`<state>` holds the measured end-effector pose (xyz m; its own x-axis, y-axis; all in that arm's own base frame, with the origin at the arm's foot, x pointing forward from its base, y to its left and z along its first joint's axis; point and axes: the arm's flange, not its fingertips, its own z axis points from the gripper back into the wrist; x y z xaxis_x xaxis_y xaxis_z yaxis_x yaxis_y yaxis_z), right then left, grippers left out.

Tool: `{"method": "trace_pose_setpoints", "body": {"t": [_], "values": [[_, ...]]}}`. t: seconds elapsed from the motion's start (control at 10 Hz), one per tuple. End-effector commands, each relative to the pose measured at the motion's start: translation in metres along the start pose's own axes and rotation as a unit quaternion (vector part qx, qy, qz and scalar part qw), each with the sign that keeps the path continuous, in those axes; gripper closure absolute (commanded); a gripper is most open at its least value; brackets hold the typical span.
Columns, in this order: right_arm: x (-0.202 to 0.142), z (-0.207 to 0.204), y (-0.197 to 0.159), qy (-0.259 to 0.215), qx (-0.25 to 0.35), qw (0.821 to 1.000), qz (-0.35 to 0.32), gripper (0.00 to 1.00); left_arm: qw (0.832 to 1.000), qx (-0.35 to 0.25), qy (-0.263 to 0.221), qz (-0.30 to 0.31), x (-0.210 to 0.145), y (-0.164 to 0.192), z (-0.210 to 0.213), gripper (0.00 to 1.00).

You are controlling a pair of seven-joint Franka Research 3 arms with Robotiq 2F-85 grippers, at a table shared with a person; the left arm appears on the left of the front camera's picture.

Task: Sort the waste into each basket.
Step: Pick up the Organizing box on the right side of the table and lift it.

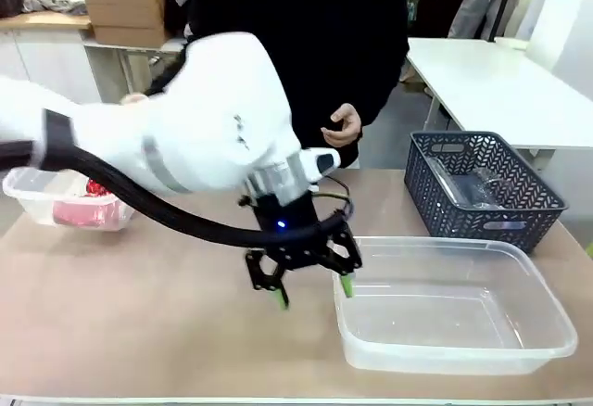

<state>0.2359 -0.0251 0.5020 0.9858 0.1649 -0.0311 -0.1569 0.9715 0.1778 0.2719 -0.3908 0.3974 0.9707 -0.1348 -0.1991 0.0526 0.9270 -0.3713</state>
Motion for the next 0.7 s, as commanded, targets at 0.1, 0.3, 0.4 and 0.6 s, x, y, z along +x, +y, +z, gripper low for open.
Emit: {"method": "trace_pose_setpoints", "body": {"t": [0.1, 0.3, 0.4, 0.6], "values": [[0.000, 0.000, 0.000, 0.000, 0.000, 1.000, 0.000, 0.00, 1.000, 0.000, 0.000, 0.000, 0.000, 0.000, 0.000, 0.00], [0.015, -0.008, -0.016, 0.002, -0.008, 1.000, -0.022, 0.00, 1.000, -0.007, 0.011, 0.011, 0.018, -0.005, -0.021, 0.00], [0.039, -0.040, -0.003, 0.049, -0.018, 0.999, 0.010, 0.00, 1.000, -0.002, -0.006, 0.015, 0.020, -0.009, -0.025, 0.00], [0.060, -0.105, -0.005, 0.102, 0.013, 0.995, 0.016, 0.00, 0.999, 0.000, -0.022, 0.026, 0.029, -0.009, -0.036, 0.00]]}}
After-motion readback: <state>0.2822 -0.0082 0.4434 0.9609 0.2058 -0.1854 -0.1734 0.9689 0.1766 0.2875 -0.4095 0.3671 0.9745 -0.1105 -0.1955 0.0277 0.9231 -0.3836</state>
